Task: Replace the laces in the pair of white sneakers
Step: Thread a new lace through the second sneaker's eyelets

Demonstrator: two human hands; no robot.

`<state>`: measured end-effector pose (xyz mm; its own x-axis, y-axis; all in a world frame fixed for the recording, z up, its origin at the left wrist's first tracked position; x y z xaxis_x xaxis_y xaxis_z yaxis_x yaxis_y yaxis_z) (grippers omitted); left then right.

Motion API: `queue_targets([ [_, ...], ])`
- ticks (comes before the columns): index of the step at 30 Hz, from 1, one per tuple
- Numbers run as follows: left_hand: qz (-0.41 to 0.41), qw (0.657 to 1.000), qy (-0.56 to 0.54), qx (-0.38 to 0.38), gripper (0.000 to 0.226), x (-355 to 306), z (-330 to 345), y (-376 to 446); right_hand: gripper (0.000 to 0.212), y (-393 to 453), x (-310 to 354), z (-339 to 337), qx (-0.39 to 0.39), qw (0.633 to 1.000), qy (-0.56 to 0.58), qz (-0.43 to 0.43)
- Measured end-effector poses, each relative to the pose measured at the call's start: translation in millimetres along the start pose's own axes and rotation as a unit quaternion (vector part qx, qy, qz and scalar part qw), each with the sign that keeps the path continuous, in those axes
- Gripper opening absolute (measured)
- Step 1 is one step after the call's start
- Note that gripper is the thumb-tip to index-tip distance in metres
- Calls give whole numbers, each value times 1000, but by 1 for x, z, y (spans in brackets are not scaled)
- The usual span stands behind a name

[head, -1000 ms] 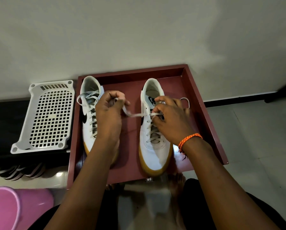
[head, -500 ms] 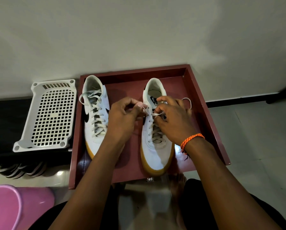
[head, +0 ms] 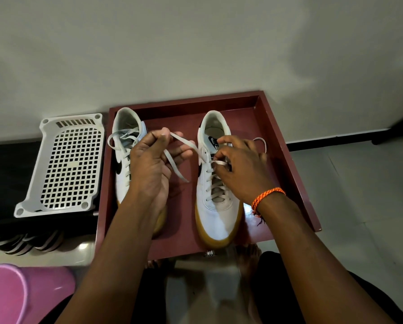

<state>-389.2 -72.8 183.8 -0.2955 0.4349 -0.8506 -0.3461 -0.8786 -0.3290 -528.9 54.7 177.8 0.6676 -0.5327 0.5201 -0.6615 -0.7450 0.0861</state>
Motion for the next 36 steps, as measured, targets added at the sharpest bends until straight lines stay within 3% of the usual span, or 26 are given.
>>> queue_targets([
  [2,52,997,57,-21,14,0,-6,4,12,-1,0,0,-1,1000,10,2],
  [3,115,984,133,-36,7,-3,-9,7,11,-1,0,-1,0,1000,13,2],
  [6,302,865,401,-3,10,-3,0,3,13,-1,0,-1,9,1000,12,1],
  [8,318,794,515,55,28,11,9,-3,17,-2,0,-1,13,1000,14,1],
  [9,314,781,534,75,31,17,13,-7,18,-2,0,-1,13,1000,16,2],
  [13,297,810,500,79,20,25,13,-5,16,-2,0,0,8,1000,14,7],
  [18,214,885,408,58,19,15,7,1,12,-1,0,0,8,1000,17,8],
  [21,119,950,286,47,20,14,6,-2,13,-2,0,0,11,1000,11,9],
  [23,86,966,241,40,20,12,6,-3,14,-2,0,-1,10,1000,11,10],
  [32,50,977,202,39,25,9,5,-5,21,-2,1,-2,15,1000,8,4],
  [34,96,964,246,20,24,4,2,-4,36,-2,1,-3,14,999,29,2],
  [36,177,922,344,-16,8,-2,-3,-1,54,-1,-1,-7,-9,998,63,11],
])
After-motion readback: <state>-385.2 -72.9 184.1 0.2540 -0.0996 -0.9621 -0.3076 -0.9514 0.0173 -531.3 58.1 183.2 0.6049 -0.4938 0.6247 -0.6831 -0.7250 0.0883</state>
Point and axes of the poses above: each hand's wrist, its own y-axis towards the middle knuckle, its own z-axis out of the palm, x = y × z, the point moved 6 cm from there along y, towards the middle knuckle, and after that the axes turned 11 degrees about -x, right-handed, at the moved point
